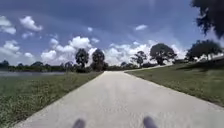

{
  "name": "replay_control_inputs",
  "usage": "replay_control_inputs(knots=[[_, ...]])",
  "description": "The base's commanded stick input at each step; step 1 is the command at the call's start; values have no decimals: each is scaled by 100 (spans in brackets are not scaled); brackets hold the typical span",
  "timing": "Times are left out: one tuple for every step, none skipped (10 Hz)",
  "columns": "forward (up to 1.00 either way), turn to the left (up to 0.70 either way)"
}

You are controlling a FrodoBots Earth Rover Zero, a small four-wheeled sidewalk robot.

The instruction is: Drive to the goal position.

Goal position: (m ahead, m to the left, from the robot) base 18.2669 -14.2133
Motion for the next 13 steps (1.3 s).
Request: replay_control_inputs(knots=[[70,0],[70,0],[70,0],[70,0],[70,0],[70,0],[70,0],[70,0],[70,0],[70,0],[70,0],[70,0],[70,0]])
